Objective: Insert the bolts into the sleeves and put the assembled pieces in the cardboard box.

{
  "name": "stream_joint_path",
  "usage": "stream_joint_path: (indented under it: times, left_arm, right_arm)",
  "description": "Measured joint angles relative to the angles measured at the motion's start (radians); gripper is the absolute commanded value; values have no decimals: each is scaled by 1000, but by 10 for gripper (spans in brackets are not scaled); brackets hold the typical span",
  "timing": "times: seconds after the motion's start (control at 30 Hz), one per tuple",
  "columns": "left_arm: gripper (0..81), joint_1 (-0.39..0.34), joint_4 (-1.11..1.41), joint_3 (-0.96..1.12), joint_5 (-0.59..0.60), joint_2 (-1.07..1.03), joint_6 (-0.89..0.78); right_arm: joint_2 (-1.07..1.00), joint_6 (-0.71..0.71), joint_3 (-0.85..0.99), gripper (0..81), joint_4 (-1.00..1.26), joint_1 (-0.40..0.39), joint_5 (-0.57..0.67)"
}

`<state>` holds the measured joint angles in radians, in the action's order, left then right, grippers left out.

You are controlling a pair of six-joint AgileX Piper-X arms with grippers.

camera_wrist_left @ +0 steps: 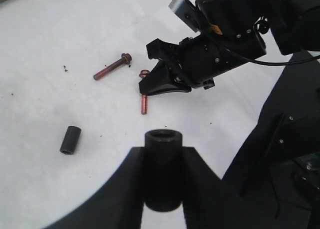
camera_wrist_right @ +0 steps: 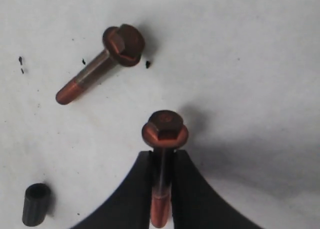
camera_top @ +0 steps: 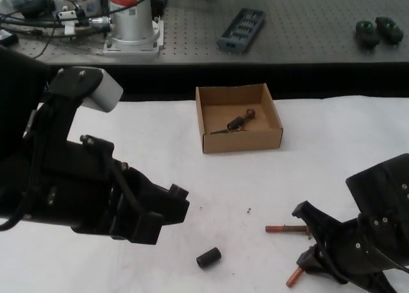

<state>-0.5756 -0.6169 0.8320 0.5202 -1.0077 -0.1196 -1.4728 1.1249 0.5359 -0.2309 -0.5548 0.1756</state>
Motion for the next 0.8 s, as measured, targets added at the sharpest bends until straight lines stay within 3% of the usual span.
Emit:
stream_joint_path:
  times: [0.07,0.23,0.4,0.8]
  left_arm:
    - [125,0,6,-18,0,3,0]
    - [125,-13,80,-102,27,5,-16]
    - [125,-76,318,-243,15,4,-46]
    - [125,-99,606,-425,-113,-73,-82]
  right_arm:
    - [13,-38,0,64,-14,0,0]
    - [22,-297,75,64,-119,0,7]
    - [22,-534,120,64,-171,0,14]
    - [85,-759,142,64,-185,0,69]
